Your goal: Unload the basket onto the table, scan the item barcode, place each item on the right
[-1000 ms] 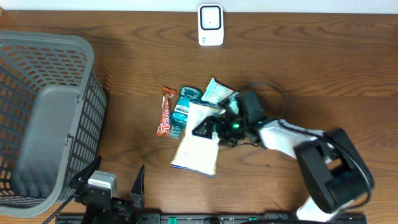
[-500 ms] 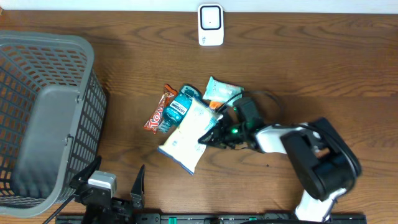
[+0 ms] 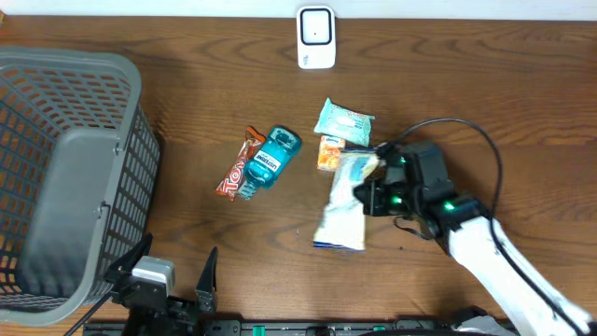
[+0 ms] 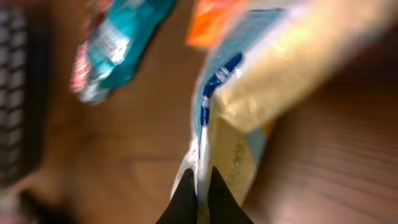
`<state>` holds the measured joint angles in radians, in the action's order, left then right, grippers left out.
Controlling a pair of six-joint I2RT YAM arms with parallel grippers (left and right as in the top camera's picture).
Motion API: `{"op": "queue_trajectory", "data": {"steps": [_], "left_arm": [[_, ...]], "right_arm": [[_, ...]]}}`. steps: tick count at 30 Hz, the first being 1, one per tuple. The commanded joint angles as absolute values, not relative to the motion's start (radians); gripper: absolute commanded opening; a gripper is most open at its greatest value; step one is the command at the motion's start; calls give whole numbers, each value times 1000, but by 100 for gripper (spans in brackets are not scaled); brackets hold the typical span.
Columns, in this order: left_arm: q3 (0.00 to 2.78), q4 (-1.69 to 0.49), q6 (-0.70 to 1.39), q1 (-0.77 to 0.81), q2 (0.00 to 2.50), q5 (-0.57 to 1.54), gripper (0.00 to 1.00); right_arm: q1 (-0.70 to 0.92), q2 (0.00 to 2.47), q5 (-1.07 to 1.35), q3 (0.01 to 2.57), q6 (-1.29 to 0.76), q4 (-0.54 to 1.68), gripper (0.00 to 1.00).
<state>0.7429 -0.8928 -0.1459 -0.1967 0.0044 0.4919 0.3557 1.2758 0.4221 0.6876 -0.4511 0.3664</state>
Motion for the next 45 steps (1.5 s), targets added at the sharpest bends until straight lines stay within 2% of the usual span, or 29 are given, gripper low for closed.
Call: {"op": "queue_trajectory", "data": {"steps": [1,2,3,4,6,7,8,17,29,30,31,33,34,35,37,41,45], "left_arm": [[743,-890,-144,-201,3,498,100],[743,-890,-144,-201,3,498,100],[743,-890,-144,-201,3,498,100],[743,-891,-144,-201,3,498,100],[743,-891,-144,-201,3,498,100],[743,-891,-144,-201,3,498,100],[743,-890,-144,-201,3,498,100],[743,-890,-144,-201,3,498,100],[743,-891,-144,-201,3,498,100],[743,-890,-144,-201,3,498,100],[743,-891,-144,-201,3,498,100],[743,-891,-144,-201,3,498,100],[743,-890,-144,-201,3,498,100],[743,-890,-144,-201,3,498,100],[743,-891,-144,-201,3,498,100],[743,-891,-144,-201,3,498,100],[743,-891,-144,-201,3,498,100]], "right_arm": [[313,1164,158,694,-422,437,1],[297,1151,150,694,-422,451,1],[281,1149,149,694,-422,463,6],[269,1150,157,694,-422,471,17],[250,1159,191,693,-422,494,55],[243,1166,197,693,-439,517,96],[243,1168,197,693,-451,524,99],[244,1222,193,640,-611,588,99],[245,1590,184,585,-685,353,99],[245,1617,188,585,-675,331,97],[245,1662,205,585,-645,298,80],[245,1716,260,586,-598,267,37],[246,1737,290,586,-574,255,22],[247,1760,324,586,-538,245,11],[249,1780,336,586,-500,254,1],[239,1759,361,589,-475,280,1],[188,1609,609,621,-406,280,1]]}}
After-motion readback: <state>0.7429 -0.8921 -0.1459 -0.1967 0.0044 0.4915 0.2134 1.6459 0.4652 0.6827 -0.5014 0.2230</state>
